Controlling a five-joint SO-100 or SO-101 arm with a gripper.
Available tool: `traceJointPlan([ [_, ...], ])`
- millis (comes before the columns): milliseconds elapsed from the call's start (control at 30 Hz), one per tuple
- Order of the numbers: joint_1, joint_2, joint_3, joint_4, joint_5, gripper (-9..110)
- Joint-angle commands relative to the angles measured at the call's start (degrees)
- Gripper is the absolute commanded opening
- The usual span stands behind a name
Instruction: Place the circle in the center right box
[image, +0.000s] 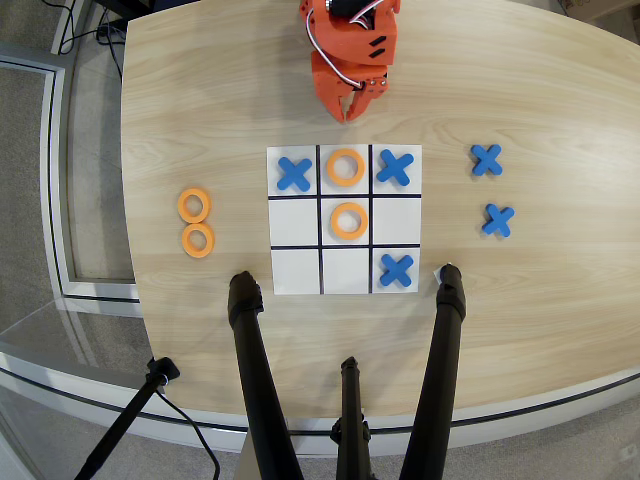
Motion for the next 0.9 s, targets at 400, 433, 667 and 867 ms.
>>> traceJointPlan([
  [400,2.5,-7.3,-6.2,2.5,4.1,9],
  [433,2.8,-7.9,-7.2,2.5,4.1,10],
  [667,5.7,-13.9,-16.7,2.7,4.5,13],
  [867,9.8,-25.2,-28.9,2.6,4.4,16],
])
